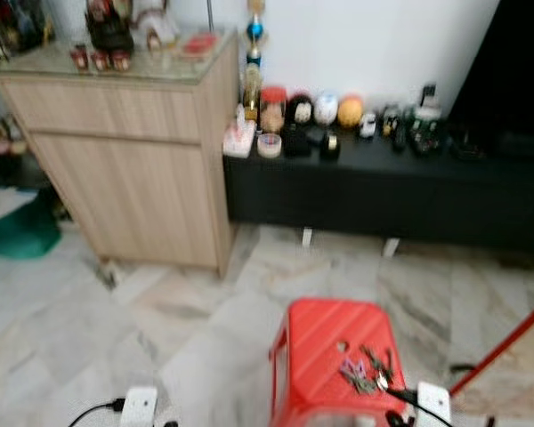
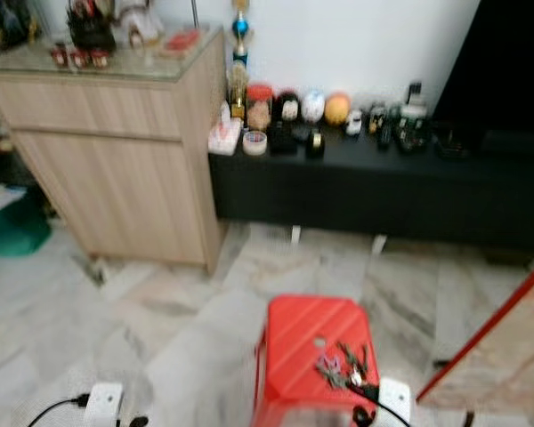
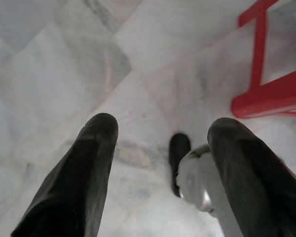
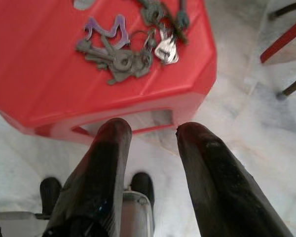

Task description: Hang keys on a hook

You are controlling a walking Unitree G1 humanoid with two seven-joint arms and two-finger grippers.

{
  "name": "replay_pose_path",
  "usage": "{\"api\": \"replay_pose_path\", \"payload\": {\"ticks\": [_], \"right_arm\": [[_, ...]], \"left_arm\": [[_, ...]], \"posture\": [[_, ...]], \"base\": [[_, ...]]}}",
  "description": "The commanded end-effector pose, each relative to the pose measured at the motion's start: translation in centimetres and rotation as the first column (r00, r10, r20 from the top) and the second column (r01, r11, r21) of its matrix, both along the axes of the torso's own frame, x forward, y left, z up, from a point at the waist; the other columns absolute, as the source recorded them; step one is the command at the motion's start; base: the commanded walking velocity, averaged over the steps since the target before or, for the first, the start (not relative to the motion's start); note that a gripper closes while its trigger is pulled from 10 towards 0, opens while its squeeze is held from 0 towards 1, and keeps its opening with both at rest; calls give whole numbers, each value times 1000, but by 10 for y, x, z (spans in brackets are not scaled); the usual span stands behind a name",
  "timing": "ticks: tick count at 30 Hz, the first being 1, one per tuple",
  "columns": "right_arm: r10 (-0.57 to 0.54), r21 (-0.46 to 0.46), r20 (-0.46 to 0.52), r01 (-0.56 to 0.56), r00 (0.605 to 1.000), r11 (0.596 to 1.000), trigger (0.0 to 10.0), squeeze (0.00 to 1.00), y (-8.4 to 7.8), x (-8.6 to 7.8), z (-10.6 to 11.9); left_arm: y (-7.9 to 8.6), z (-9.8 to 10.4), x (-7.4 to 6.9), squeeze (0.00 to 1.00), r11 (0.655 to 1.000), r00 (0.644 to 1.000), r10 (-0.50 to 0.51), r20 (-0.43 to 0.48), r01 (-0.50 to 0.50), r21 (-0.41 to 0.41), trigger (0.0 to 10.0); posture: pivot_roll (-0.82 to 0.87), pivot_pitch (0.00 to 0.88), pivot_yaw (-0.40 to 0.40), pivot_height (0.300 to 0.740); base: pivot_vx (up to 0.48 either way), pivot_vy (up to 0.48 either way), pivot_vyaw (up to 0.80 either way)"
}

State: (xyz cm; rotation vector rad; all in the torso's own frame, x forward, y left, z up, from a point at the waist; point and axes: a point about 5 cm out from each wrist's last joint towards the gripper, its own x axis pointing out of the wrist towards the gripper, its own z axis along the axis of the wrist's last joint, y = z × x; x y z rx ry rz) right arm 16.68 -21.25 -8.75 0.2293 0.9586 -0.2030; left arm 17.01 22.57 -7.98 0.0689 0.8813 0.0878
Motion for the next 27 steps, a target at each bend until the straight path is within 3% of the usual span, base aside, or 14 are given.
{"api": "replay_pose_path", "payload": {"ticks": [1, 7, 9, 12, 15, 17, 20, 21, 22, 23, 24, 27], "right_arm": [[-19, -4, -13, 19, 1000, 1000, 10000, 0, -4, -7, -2], [-27, -13, 5, 27, 1000, 1000, 10000, 0, -5, -6, -1], [-35, -41, 30, 36, 999, 999, 10000, 0, -7, -5, 0], [-37, -37, 50, 39, 998, 999, 10000, 0, -7, -4, 1], [-30, -43, 120, 35, 992, 998, 10000, 0, -8, 0, 5], [-55, -33, 155, 61, 986, 998, 10000, 0, -9, 1, 6], [-80, -13, 176, 84, 981, 996, 10000, 0, -9, 1, 7], [-63, -21, 256, 70, 965, 997, 10000, 0, -4, 28, 20], [-30, -38, 412, 50, 911, 998, 10000, 0, 8, 82, 53], [-27, -38, 468, 51, 883, 998, 10000, 0, 12, 98, 66], [-28, -39, 512, 55, 859, 998, 10000, 0, 12, 106, 74], [-13, -50, 543, 47, 840, 998, 10000, 0, 11, 109, 79]], "left_arm": [[-2, -3, -5, 0, 1000, 1000, 11, -18, -11, -7, 10000], [1, 1, -1, 0, 1000, 999, 29, 34, -29, 2, 10000], [5, 11, 13, 0, 999, 992, 35, 123, -37, 12, 10000], [8, 18, 23, 0, 999, 983, 32, 179, -38, 30, 10000], [11, 46, 58, 0, 998, 928, 26, 371, -43, 37, 10000], [9, 59, 72, 0, 999, 893, 9, 449, -27, 34, 10000], [4, 67, 80, 0, 999, 870, -15, 492, -3, 36, 10000], [2, 71, 84, 0, 999, 856, -23, 517, 6, 35, 10000], [-2, 78, 90, 0, 999, 827, -38, 561, 23, 34, 10000], [-4, 81, 91, 0, 999, 814, -47, 579, 32, 35, 10000], [-7, 85, 92, 0, 998, 794, -65, 605, 49, 43, 10000], [-9, 87, 90, 0, 997, 771, -83, 631, 67, 50, 10000]], "posture": [[73, 0, -22, 740], [72, 0, -19, 740], [71, 0, -21, 740], [71, 0, -23, 740], [72, 0, -21, 740], [66, 0, -22, 740], [67, 0, -22, 740], [65, 0, -22, 740], [64, 0, -21, 740], [61, 0, -20, 740], [55, 0, -20, 740], [47, 0, -22, 740]], "base": [[0, 0, 0], [0, 0, 0], [0, 0, 0], [0, 0, 0], [0, 0, 0], [0, 0, 0], [0, 0, 0], [0, 0, 0], [0, 0, 0], [0, 0, 0], [0, 0, 0], [0, 0, 0]]}}
